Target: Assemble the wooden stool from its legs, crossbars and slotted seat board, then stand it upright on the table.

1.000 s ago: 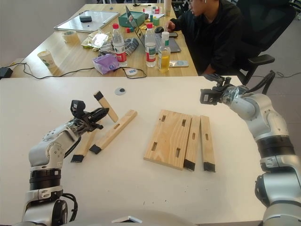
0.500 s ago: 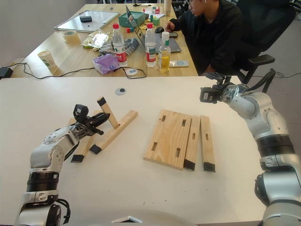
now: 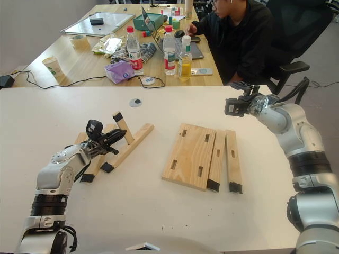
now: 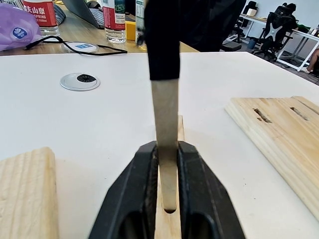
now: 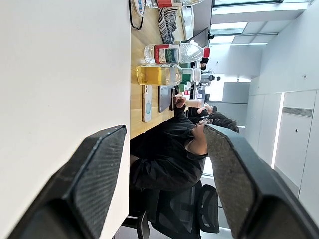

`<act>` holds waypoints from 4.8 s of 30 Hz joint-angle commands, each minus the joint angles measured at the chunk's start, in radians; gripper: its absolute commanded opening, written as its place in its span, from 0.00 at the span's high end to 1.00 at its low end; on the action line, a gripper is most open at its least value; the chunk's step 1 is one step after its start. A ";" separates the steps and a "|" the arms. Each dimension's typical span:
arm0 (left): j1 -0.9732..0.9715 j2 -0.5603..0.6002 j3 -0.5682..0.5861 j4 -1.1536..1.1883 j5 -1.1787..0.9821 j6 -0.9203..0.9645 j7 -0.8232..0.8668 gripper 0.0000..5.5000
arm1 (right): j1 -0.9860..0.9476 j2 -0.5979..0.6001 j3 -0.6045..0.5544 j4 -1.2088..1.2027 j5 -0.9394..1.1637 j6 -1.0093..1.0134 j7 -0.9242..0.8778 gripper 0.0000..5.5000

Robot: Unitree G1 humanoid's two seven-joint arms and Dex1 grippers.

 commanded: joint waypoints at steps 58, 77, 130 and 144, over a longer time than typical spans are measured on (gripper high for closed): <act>0.050 0.002 -0.345 0.169 0.144 -0.242 -0.159 0.93 | 0.087 0.701 0.174 -0.457 0.826 1.084 0.017 1.00; 0.052 -0.003 -0.350 0.157 0.145 -0.238 -0.155 0.93 | 0.130 0.602 0.278 -0.415 0.788 1.166 0.080 1.00; -0.050 0.012 -0.222 -0.078 0.106 -0.058 -0.067 0.54 | 0.124 0.570 -0.046 -0.487 0.918 1.168 0.038 1.00; -0.055 0.024 -0.227 -0.065 0.118 -0.066 -0.078 0.54 | 0.129 0.568 -0.048 -0.496 0.914 1.179 0.022 1.00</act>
